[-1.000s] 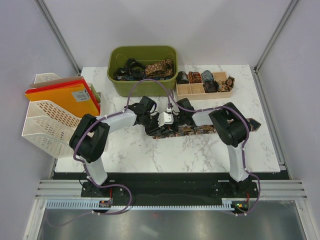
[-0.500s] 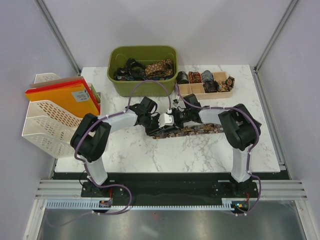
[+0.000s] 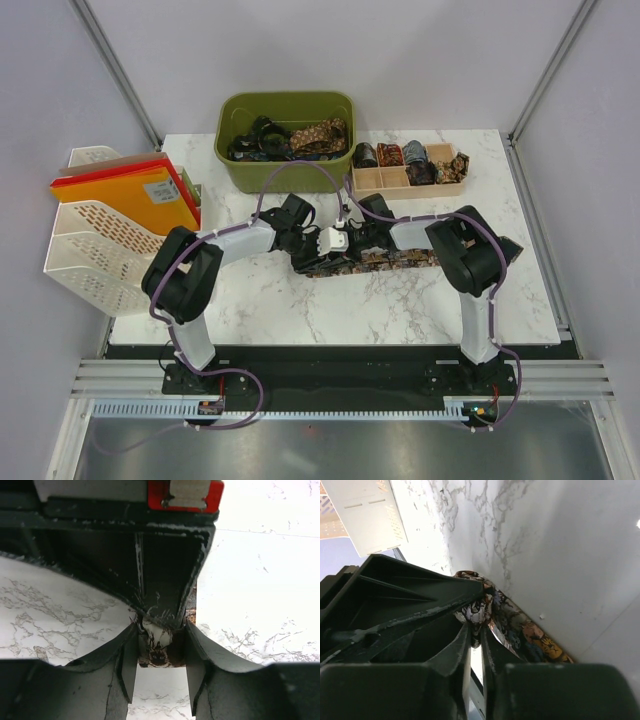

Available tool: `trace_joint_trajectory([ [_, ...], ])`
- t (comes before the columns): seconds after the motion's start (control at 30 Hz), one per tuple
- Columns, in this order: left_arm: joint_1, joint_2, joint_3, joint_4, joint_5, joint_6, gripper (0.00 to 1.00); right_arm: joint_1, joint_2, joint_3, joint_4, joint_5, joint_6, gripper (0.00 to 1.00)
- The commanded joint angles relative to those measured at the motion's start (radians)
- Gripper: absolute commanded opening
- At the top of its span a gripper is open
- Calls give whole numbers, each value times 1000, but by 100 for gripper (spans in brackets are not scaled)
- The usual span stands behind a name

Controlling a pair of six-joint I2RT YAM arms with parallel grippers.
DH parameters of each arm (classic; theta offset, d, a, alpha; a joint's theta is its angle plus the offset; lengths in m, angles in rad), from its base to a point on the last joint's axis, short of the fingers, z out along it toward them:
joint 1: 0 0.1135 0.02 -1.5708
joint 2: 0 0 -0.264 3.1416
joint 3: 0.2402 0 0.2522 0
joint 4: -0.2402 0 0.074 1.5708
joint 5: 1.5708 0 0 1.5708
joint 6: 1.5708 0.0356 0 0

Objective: Roll the ties
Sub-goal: Roll the tie at the center of the board.

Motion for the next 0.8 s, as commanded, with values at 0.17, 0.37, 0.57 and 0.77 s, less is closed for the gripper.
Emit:
trace_joint_trajectory([
  [0.17, 30, 3, -35, -64, -43, 22, 54, -23, 26, -12, -40, 65, -67, 0],
  [0.37, 105, -111, 15, -84, 48, -145, 64, -29, 25, -32, -68, 117, -72, 0],
  [0.57, 185, -177, -3, -73, 128, -464, 70, -29, 74, -41, 4, 128, 2, 0],
  [0.77, 245, -243, -98, 22, 249, -684, 84, -19, 111, -37, 93, 134, 71, 0],
])
